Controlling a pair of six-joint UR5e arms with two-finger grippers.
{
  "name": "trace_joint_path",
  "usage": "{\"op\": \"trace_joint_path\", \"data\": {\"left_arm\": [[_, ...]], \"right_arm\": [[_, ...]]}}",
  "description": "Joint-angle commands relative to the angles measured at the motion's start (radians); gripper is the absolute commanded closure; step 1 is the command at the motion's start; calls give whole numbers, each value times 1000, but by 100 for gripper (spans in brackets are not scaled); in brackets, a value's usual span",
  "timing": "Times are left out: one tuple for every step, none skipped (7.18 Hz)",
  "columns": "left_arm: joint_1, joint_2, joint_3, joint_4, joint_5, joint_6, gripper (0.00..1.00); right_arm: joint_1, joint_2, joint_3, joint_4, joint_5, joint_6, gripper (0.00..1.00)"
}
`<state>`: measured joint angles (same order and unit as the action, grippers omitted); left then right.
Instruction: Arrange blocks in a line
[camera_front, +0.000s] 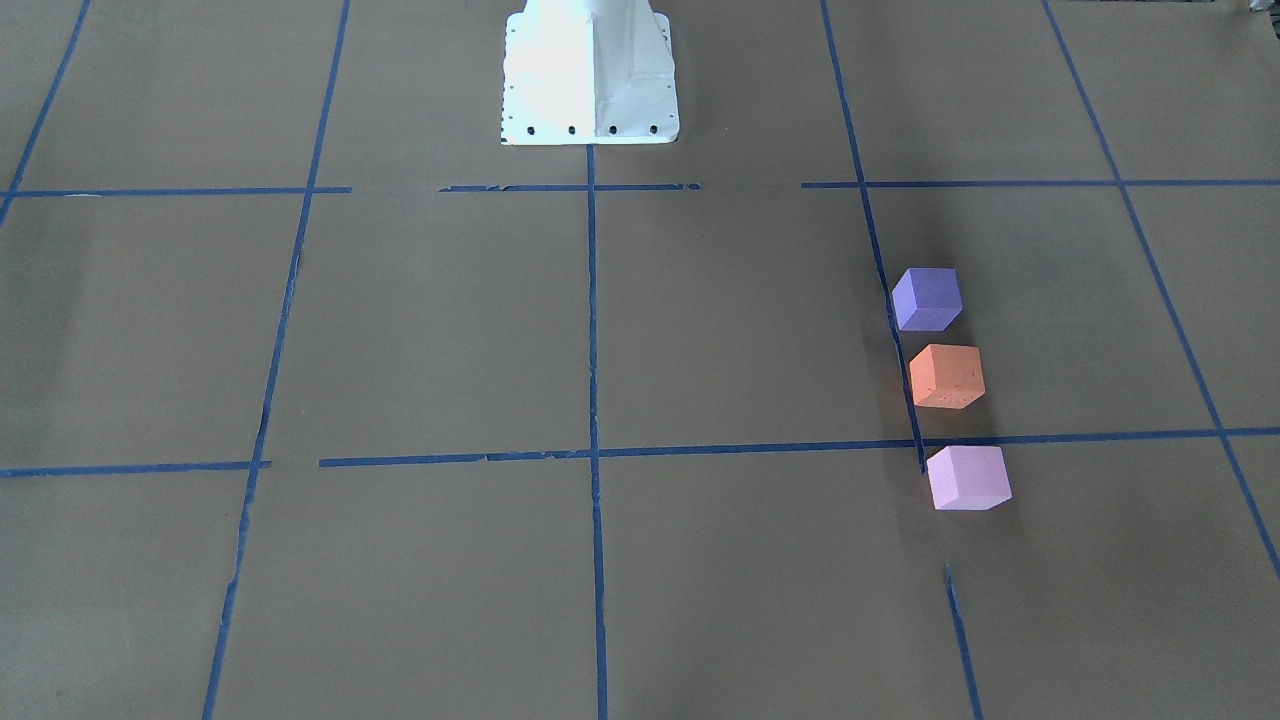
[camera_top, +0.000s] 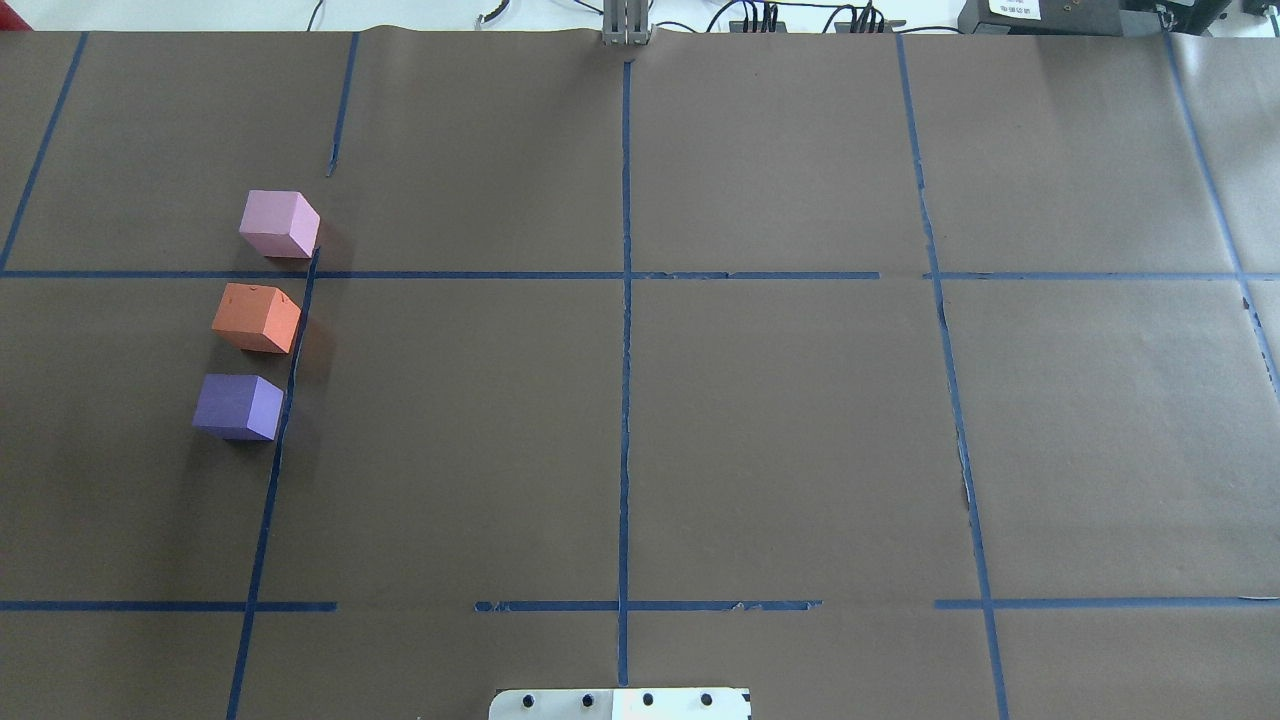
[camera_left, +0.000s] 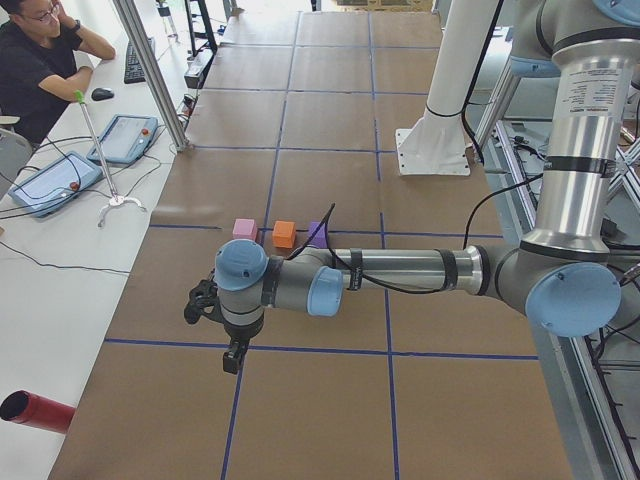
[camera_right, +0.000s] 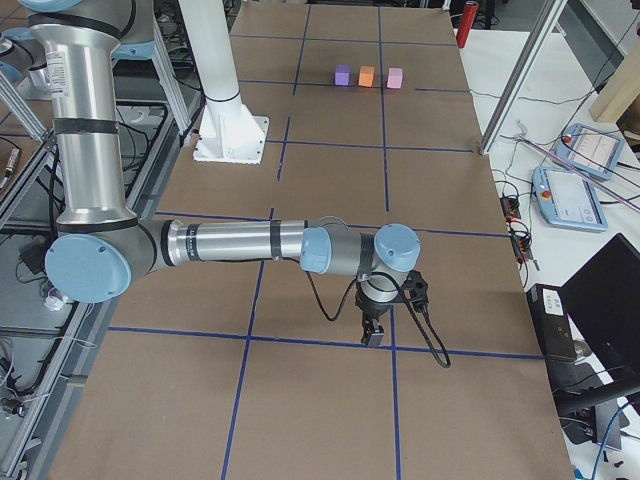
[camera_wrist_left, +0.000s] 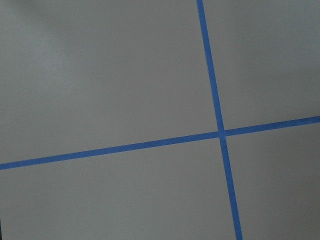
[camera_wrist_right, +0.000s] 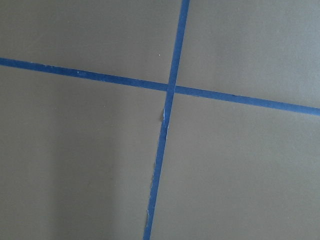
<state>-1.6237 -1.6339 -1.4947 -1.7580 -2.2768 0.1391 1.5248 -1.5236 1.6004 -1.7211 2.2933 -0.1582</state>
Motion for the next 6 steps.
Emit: {"op": "trace_joint_path", "data": {"left_arm": [[1, -4, -13, -18, -1, -7, 0], [1, -6, -33, -15, -4, -97, 0], [1, -4, -62, -18, -7, -195, 0], [1, 0, -70, -18, -6, -199, 0], [1, 5, -67, -18, -4, -199, 0], [1, 6, -64, -20, -1, -199, 0]], "right_arm": [[0, 0, 0, 0, 0, 0, 0], [0, 0, 0, 0, 0, 0, 0], [0, -1, 0, 0, 0, 0, 0], [0, 0, 0, 0, 0, 0, 0], [0, 0, 0, 0, 0, -1, 0], [0, 0, 0, 0, 0, -1, 0]]}}
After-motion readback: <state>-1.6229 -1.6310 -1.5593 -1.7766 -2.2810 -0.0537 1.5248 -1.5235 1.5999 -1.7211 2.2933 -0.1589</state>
